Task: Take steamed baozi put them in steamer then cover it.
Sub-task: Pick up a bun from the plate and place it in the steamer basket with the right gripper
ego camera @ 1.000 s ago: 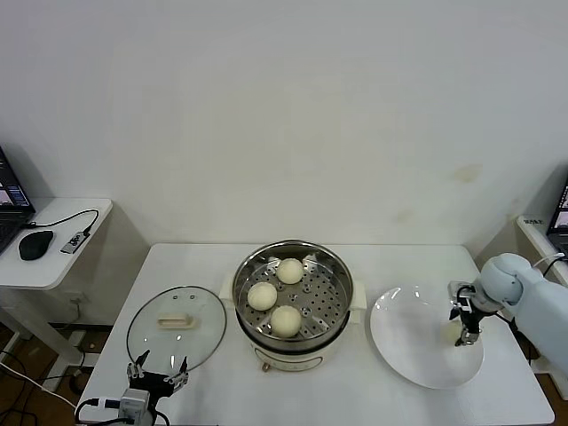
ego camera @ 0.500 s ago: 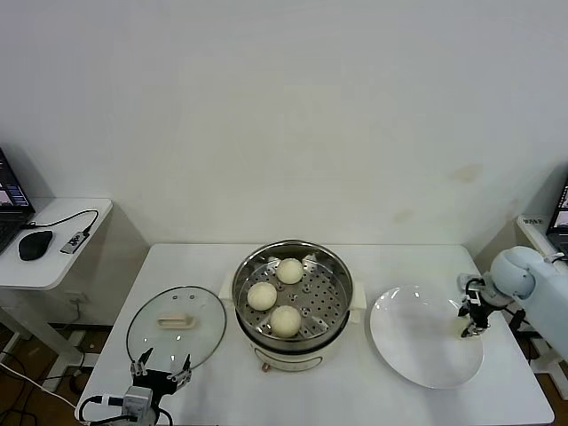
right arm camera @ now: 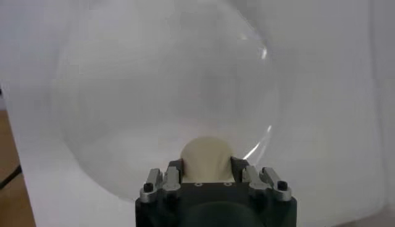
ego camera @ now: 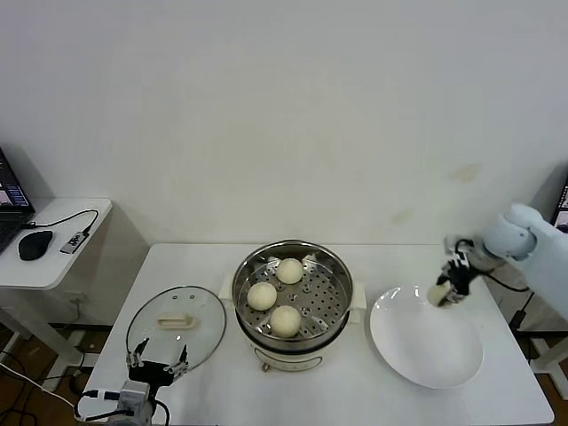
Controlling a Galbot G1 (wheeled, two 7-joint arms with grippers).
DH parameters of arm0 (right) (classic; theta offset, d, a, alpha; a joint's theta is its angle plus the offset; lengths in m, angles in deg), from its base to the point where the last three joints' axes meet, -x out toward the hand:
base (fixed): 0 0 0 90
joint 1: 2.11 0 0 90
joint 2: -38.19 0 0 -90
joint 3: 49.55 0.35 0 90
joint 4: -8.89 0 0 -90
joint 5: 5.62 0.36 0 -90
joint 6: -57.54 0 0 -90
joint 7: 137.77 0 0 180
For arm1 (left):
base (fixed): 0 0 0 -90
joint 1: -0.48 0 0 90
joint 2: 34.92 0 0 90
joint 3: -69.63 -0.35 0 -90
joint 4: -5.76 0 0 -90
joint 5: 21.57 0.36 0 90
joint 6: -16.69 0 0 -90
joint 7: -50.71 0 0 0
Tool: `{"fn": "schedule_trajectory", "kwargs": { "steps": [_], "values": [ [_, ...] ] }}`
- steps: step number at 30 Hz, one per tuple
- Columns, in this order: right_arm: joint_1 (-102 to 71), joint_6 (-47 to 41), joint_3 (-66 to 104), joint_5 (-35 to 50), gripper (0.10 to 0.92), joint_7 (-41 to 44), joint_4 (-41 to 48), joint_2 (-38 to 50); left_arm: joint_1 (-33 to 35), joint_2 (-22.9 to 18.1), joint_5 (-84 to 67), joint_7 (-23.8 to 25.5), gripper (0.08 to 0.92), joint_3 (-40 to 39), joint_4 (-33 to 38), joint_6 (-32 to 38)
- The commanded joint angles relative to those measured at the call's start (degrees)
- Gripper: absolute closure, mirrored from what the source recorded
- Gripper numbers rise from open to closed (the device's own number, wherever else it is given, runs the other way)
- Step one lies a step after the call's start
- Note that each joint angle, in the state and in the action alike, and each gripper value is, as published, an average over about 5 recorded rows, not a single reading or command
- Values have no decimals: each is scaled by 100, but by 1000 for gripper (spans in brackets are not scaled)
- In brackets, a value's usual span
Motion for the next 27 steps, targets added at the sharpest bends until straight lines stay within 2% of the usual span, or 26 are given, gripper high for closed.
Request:
{"fn": "schedule_trajectory", "kwargs": {
  "steps": [1,9,27],
  "values": [
    [2278,-675,-1748,1626,525,31,-550,-657,-7,14,24,4,177,69,66,39],
    [2748,-965,-2157,2217,525,-102,-579,-1491,31,37,-3,13,177,67,125,41],
    [2342,-1075,-2210,2235,525,-252,211,-2660,-52,22,-107,0,177,140,9,51]
  ]
}}
